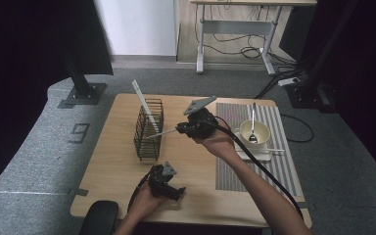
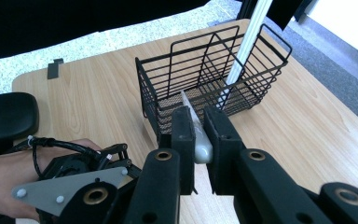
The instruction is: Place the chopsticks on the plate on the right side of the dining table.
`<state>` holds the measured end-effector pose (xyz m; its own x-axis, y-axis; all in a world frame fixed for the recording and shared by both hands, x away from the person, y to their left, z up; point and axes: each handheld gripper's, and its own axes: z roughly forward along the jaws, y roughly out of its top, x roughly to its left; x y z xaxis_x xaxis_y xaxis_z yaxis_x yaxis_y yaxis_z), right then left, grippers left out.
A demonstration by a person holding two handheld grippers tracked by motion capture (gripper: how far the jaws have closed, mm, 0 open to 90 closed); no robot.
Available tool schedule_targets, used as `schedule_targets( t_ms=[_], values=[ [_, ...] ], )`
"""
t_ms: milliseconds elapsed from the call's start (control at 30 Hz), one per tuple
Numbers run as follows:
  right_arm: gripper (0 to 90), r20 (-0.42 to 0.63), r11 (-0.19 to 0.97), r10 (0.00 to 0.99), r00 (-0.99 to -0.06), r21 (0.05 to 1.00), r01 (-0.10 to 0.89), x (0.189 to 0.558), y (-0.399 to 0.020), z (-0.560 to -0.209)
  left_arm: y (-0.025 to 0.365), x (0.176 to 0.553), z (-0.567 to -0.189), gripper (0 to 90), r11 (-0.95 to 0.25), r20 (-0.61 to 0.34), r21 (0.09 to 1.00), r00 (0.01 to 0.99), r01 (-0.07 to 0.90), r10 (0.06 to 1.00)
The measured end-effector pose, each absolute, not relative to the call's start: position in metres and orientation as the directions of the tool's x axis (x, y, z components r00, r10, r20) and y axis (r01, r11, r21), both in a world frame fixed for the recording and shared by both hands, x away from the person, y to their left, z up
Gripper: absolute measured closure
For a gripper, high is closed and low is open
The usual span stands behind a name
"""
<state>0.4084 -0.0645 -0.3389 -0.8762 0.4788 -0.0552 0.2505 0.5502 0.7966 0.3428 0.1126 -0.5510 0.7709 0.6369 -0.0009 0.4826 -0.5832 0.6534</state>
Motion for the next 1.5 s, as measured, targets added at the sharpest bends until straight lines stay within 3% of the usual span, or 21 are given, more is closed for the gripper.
schedule_targets(
  t_ms=[1067,1400,1500],
  values=[
    [82.2,0.010,0.433,0.513,-0.858,0.860,0.269,0.396,-0.127,-0.294,0.113,0.343,-0.551,0.0,-0.582,-0.002,0.654,0.771,0.483,0.637],
    [82.2,-0.024,0.436,0.534,-0.845,0.864,0.251,0.386,-0.146,-0.284,0.113,0.344,-0.550,0.0,-0.594,-0.002,0.647,0.779,0.479,0.626],
    [82.2,-0.047,0.454,0.545,-0.837,0.856,0.247,0.385,-0.150,-0.285,0.114,0.344,-0.547,6.3,-0.601,-0.001,0.642,0.785,0.475,0.619]
  ],
)
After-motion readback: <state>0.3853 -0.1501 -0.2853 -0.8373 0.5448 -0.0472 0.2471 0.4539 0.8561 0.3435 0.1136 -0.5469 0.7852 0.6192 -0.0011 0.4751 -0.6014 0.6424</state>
